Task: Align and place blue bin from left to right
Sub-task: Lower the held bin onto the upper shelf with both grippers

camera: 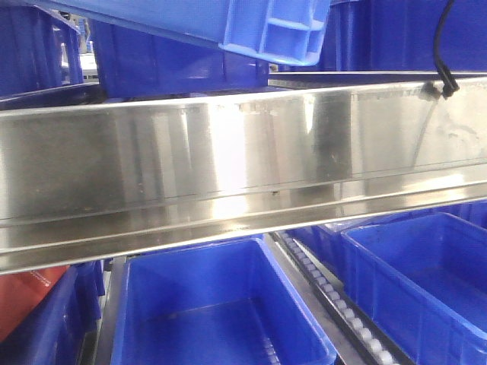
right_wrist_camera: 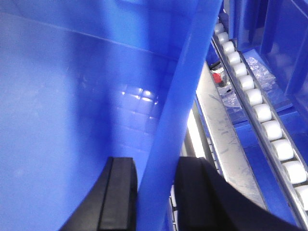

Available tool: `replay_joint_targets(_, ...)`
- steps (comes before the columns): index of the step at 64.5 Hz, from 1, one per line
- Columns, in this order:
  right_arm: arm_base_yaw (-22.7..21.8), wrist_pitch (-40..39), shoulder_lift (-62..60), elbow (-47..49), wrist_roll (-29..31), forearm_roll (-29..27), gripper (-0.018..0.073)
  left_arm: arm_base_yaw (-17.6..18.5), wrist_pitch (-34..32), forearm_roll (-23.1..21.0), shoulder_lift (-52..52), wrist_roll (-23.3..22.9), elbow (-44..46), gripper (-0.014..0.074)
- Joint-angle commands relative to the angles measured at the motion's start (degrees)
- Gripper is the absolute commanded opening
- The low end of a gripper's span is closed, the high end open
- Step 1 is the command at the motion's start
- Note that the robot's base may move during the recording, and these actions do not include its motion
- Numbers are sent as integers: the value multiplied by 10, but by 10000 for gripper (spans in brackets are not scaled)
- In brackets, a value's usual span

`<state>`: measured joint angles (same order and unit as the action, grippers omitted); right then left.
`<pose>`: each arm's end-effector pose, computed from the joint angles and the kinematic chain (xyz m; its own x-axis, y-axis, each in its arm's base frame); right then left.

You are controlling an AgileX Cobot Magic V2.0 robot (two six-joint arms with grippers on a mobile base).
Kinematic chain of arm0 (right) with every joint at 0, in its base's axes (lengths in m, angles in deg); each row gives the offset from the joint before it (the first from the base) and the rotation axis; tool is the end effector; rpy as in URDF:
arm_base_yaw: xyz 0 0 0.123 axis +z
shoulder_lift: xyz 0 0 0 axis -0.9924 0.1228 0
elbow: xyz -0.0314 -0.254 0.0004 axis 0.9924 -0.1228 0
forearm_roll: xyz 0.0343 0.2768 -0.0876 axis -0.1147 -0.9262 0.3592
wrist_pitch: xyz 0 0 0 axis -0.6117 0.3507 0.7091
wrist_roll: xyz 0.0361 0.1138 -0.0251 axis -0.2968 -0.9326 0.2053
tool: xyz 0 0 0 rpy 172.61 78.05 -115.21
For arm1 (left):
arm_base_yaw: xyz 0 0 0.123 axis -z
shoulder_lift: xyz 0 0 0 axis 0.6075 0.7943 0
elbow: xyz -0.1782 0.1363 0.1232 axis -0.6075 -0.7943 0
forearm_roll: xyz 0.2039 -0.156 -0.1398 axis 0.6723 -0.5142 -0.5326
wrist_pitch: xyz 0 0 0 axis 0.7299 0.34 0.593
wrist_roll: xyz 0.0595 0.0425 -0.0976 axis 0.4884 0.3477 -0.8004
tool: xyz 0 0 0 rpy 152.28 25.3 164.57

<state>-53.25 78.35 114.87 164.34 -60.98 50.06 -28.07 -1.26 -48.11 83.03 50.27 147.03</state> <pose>0.3951 0.2239 0.4379 -0.6274 -0.0434 -0.7775 -0.3297 0.9193 0.2147 0.4394 -0.0786 0.4850 -0.3840 -0.0384 -0.9225 0.1710 0.9789 -0.1120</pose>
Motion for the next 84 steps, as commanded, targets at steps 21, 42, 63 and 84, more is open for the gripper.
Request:
replay_joint_targets(21,1,-42,-11,9,21,3,-152,0,-68,-7,-12,0,9,-111)
replay_joint_targets(42,1,-59,-11,9,21,2,-152,0,-62,-11,-12,0,9,-111)
replay_joint_targets(63,0,25,17,9,56,4,-143,0,128,-25,16,0,9,-111)
replay_joint_targets(84,0,49,56,9,56,4,566,0,164,-25,39,0,9,154)
